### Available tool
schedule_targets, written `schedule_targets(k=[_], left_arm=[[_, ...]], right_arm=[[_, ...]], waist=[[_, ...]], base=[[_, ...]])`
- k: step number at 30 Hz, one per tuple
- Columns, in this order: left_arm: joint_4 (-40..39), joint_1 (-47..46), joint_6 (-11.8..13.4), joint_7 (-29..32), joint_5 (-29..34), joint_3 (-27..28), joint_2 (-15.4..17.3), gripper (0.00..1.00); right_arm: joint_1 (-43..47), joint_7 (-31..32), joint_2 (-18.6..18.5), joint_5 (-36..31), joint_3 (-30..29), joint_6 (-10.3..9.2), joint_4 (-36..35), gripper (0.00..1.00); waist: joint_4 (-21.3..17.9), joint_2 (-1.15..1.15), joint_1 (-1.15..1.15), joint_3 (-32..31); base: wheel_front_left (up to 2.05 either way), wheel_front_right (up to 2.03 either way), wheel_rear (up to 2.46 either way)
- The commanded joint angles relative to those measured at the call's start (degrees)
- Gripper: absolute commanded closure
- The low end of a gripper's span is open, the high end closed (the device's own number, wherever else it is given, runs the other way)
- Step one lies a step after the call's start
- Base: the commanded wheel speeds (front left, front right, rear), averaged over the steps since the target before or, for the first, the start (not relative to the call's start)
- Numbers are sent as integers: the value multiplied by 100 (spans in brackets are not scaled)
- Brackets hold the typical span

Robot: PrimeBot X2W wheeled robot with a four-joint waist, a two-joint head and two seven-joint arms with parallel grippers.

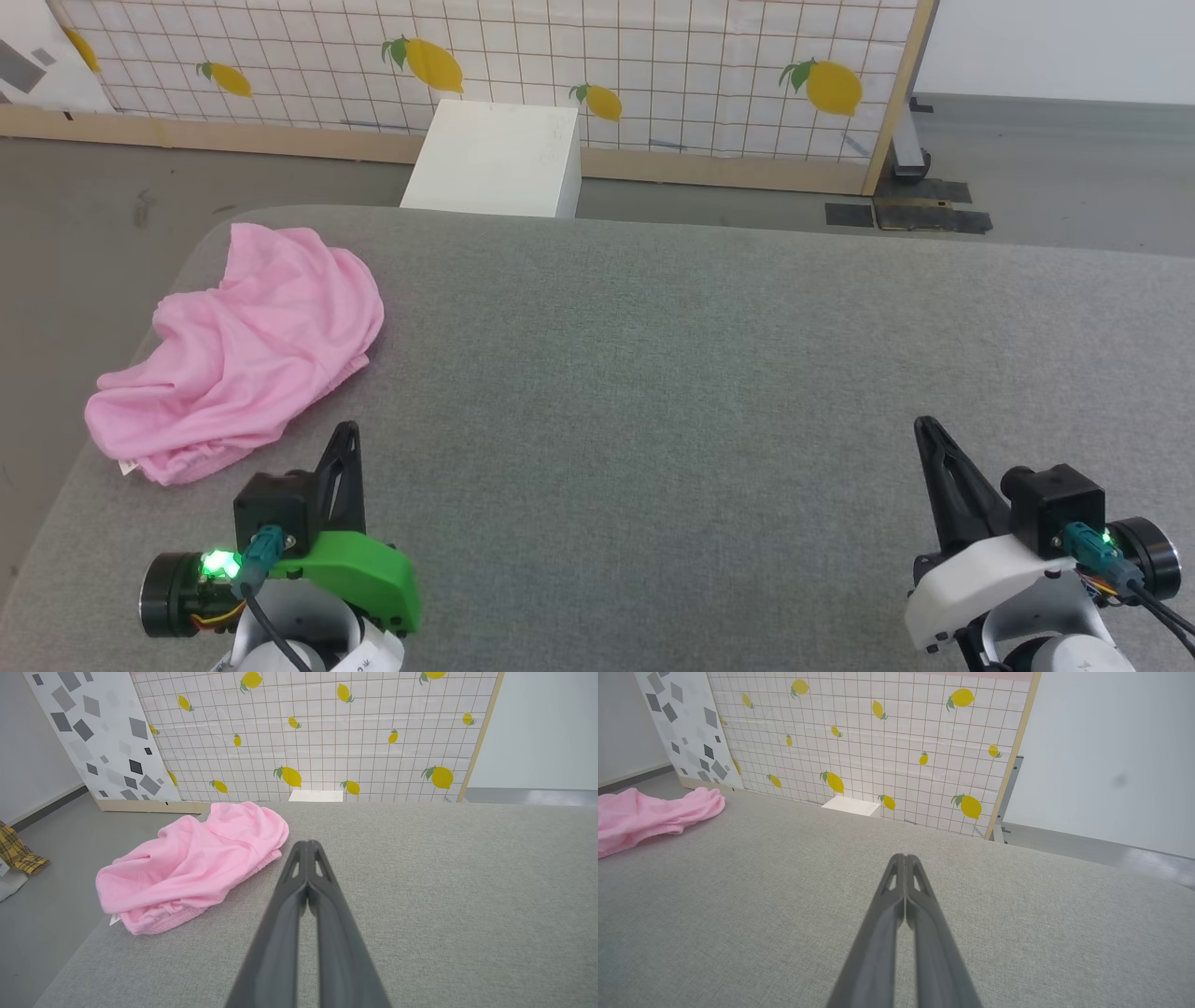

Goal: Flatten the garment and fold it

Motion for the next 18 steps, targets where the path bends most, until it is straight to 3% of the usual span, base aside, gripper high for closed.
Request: schedule_targets(k=[1,18], left_arm=[[-17,67,37,8,74,20,-24,100],[-17,67,37,8,74,20,-24,100]], right_arm=[[-106,1,14,-35,12,21,-31,100],[-106,1,14,-35,12,21,-31,100]], waist=[[0,0,0,0],[0,0,0,0]], base=[[0,0,0],[0,0,0]])
